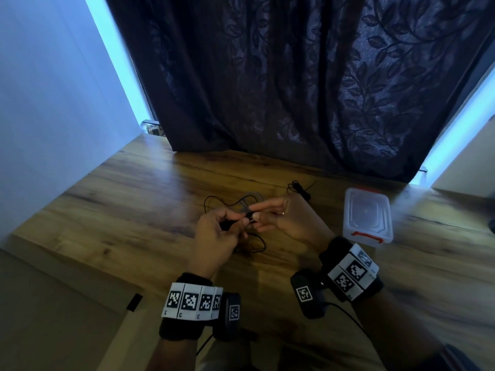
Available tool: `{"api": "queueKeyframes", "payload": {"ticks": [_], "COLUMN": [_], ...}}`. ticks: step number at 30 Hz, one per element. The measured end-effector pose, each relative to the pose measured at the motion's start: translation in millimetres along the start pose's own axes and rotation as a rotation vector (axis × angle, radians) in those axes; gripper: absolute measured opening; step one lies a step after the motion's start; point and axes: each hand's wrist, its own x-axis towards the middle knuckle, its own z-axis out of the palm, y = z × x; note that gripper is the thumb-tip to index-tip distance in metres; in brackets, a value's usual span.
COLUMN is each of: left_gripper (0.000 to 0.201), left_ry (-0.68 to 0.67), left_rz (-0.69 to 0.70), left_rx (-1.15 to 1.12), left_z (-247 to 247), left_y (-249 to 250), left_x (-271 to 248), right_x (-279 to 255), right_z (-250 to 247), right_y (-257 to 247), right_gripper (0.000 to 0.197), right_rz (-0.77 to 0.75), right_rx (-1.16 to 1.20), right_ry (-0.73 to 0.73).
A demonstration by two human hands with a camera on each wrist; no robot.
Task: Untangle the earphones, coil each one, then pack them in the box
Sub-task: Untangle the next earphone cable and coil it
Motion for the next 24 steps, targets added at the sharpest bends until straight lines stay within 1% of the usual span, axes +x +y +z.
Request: {"api": "queueKeyframes", "payload": {"ticks": [1,2,4,6,8,10,11,12,14,16,17,19,21,24], "left_gripper": [0.006,0.009,0.012,0.011,0.012,0.014,0.015,0.015,0.013,0.014,0.015,0.015,0.014,0.009], "left_ry": [0.02,0.048,0.102,0.143,0.181,0.201,0.209,0.218,0.231,0.239,0.242,0.238,0.232,0.216], "left_rz": [-0.018,-0.032,-0.054,-0.078,-0.098,-0.102,-0.102,-0.105,-0.113,-0.118,-0.119,-0.124,-0.131,-0.139], "left_rx": [-0.018,-0.032,-0.041,-0.059,-0.078,-0.069,-0.063,-0.06,-0.071,-0.087,-0.088,-0.083,-0.08,-0.058], "left_z": [-0.5,-2.1,-6.7,-11.6,-15.9,-18.1,-19.1,-19.9,-20.2,-20.0,-19.6,-19.9,-20.5,-20.3], "left_y": [-0.9,-2.7,-4.9,-6.7,-8.8,-10.6,-11.5,-12.1,-10.9,-8.8,-8.2,-7.6,-6.9,-5.9], "left_x": [0.9,2.4,4.4,4.7,5.0,5.1,5.4,5.7,4.9,3.4,2.7,1.7,1.9,1.5], "right_x": [-0.5,-0.2,1.1,4.1,10.1,15.5,18.3,21.3,25.6,30.4,32.9,38.4,45.1,56.4], "right_z": [-7.1,-16.0,-38.4,-60.0,-73.8,-77.4,-76.2,-73.5,-66.2,-58.8,-56.5,-52.5,-49.6,-46.8], "right_y": [3.0,7.3,19.9,36.3,57.1,77.0,85.5,92.9,99.2,98.1,96.8,93.4,90.7,94.0], "right_gripper": [0.025,0.024,0.014,0.009,0.009,0.009,0.008,0.007,0.006,0.009,0.011,0.022,0.031,0.033], "right_rz": [0.017,0.032,0.066,0.149,0.273,0.416,0.458,0.477,0.461,0.439,0.423,0.389,0.385,0.422], "right_rx": [-0.006,-0.039,-0.199,-0.39,-0.563,-0.664,-0.694,-0.71,-0.703,-0.695,-0.68,-0.651,-0.626,-0.584], "right_ry": [0.022,0.074,0.217,0.299,0.278,0.229,0.217,0.22,0.253,0.29,0.301,0.304,0.295,0.29]}}
